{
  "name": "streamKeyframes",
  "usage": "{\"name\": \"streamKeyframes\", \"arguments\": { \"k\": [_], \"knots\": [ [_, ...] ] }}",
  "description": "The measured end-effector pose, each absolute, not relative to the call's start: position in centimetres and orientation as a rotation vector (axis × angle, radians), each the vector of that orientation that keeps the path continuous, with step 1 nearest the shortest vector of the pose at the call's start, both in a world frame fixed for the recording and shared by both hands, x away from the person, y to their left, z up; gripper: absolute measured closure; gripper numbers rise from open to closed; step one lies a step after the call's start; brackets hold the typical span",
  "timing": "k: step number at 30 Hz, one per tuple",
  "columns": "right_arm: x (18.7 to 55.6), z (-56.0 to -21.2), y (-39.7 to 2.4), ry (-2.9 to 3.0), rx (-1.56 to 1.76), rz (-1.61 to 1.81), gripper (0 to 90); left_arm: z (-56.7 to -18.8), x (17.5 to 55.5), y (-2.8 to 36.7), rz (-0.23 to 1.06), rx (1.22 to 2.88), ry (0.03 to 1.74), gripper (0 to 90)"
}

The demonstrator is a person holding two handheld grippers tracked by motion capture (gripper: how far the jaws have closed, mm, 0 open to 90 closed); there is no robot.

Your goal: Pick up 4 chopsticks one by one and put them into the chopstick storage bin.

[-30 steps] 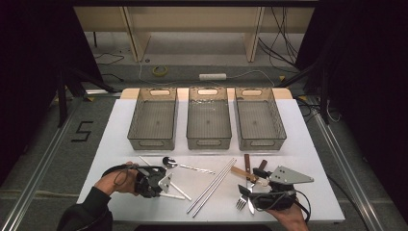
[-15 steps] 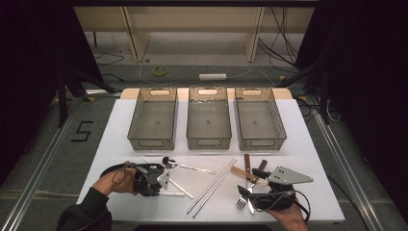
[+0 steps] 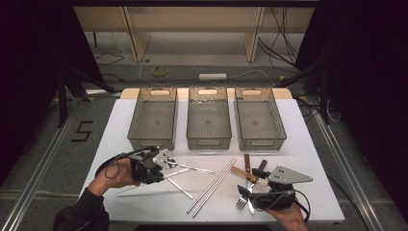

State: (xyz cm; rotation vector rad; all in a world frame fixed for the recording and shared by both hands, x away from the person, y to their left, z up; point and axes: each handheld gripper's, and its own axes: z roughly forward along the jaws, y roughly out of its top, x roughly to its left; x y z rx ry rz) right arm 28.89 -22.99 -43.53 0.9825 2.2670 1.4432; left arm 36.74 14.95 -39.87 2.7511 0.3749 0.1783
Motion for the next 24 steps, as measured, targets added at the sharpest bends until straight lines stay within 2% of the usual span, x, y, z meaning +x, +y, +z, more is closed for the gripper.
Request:
{"name": "streamKeyframes", "arguments": {
  "k": [10, 24],
  "knots": [
    [28.9, -43.5, -23.0, 2.266, 0.983, 1.448, 23.3, -36.5, 40.7, 16.4, 0.304, 2.477, 0.758, 83.7],
    [28.9, -43.5, -23.1, 2.258, 0.983, 1.451, 22.9, -32.9, 45.0, 18.1, 0.466, 2.24, 0.954, 83.7]
  ]
}}
